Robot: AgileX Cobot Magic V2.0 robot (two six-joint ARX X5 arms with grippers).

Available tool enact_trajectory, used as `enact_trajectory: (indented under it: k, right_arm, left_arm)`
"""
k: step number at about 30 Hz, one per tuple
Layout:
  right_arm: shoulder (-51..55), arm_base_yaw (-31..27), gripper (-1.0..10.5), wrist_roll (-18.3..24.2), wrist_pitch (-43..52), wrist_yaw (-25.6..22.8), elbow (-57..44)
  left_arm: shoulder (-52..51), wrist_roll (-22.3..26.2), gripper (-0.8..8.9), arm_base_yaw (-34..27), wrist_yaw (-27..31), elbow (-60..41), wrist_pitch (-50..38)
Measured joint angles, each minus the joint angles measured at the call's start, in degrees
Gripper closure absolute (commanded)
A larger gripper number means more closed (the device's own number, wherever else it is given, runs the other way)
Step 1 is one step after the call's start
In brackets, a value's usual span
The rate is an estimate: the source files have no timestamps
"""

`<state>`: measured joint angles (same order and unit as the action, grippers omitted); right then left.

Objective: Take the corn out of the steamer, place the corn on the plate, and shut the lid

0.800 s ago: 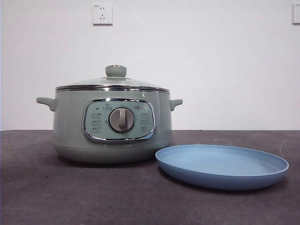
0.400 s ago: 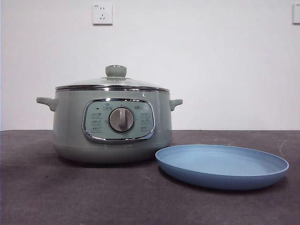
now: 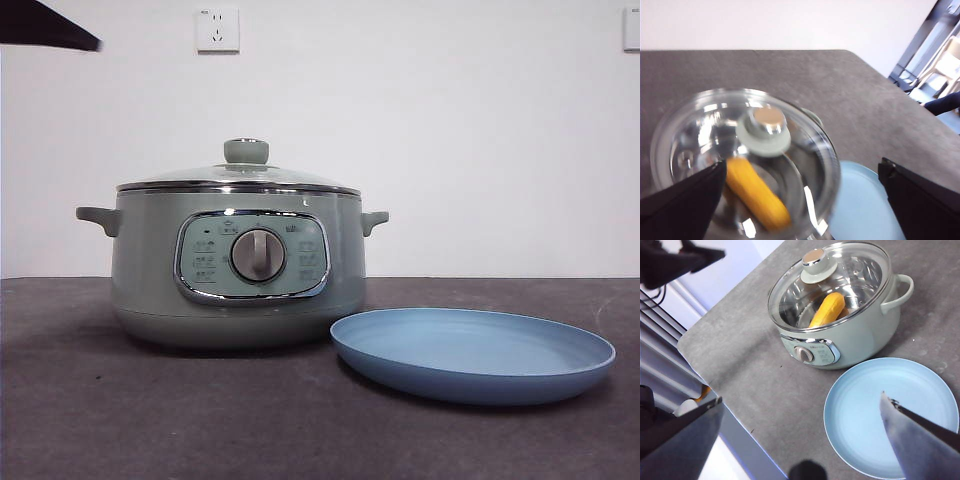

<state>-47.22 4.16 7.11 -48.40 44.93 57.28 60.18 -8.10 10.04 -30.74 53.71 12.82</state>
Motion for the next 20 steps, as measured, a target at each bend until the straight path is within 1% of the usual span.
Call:
enact_trajectory:
  k: [5,9,12,16,20]
  right_arm:
    - [-1.31,0.00,3.5,0.00,0.00,-0.02,0.00]
    - [-1.81,0.00,3.5,0.00,0.00,-0.11,0.00]
    - [-1.90,0.00,3.5,0.00,0.00,-0.11,0.00]
    - [-2.01,0.00,3.5,0.00,0.00,-0.13,0.00]
    - [-2.01,0.00,3.5,0.00,0.00,-0.11,0.00]
  left_arm:
    - [10.34,4.57,2.48,3.89,6.21,8.26,-0.92]
    - [17.88,8.13,2.48,6.47,9.46,13.57,-1.49]
    - [22.75,9.90,2.49,8.15,11.21,16.26,-2.40]
    - [27.23,11.21,2.49,9.55,12.28,16.59,-5.81]
    - [30.40,11.72,2.49,10.60,15.10,16.59,-7.39]
